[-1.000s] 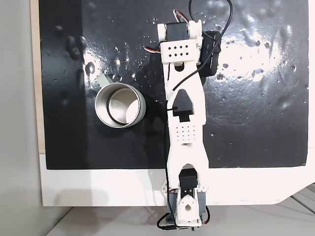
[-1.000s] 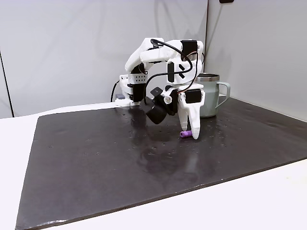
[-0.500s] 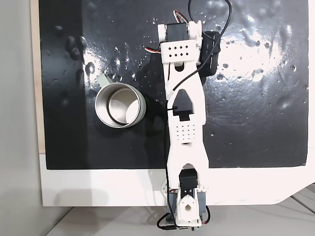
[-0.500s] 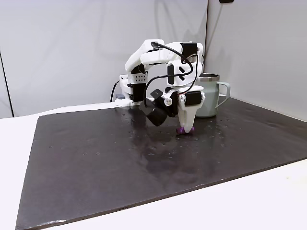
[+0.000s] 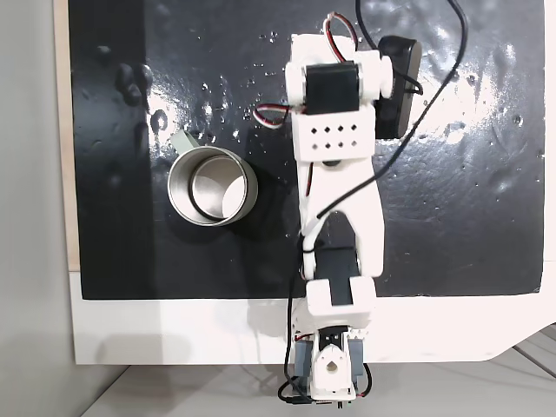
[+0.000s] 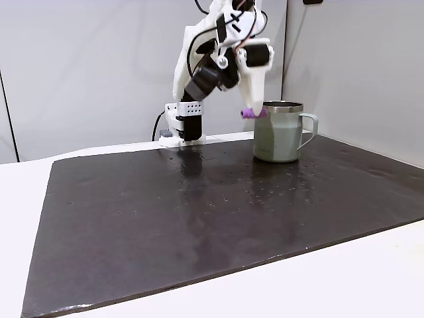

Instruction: Grasp a pengrip and put it in the cup.

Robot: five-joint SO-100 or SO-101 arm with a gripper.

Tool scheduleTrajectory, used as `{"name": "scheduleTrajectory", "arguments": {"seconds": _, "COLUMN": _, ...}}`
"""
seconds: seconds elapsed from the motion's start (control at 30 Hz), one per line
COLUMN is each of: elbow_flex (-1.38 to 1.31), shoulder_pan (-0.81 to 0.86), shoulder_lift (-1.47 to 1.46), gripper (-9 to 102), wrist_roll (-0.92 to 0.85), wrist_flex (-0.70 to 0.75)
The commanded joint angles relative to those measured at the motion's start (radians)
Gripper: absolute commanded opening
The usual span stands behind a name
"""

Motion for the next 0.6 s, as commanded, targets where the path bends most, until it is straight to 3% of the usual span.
{"name": "scheduleTrajectory", "arguments": {"seconds": 0.0, "elbow_flex": 0.011, "shoulder_pan": 0.0, "shoulder_lift": 0.202, "gripper": 0, "wrist_roll": -0.018, "wrist_flex": -0.009}}
{"name": "scheduleTrajectory", "arguments": {"seconds": 0.33, "elbow_flex": 0.064, "shoulder_pan": 0.014, "shoulder_lift": 0.374, "gripper": 0, "wrist_roll": -0.061, "wrist_flex": 0.031}}
{"name": "scheduleTrajectory", "arguments": {"seconds": 0.57, "elbow_flex": 0.201, "shoulder_pan": -0.121, "shoulder_lift": 0.449, "gripper": 0, "wrist_roll": -0.094, "wrist_flex": 0.038}}
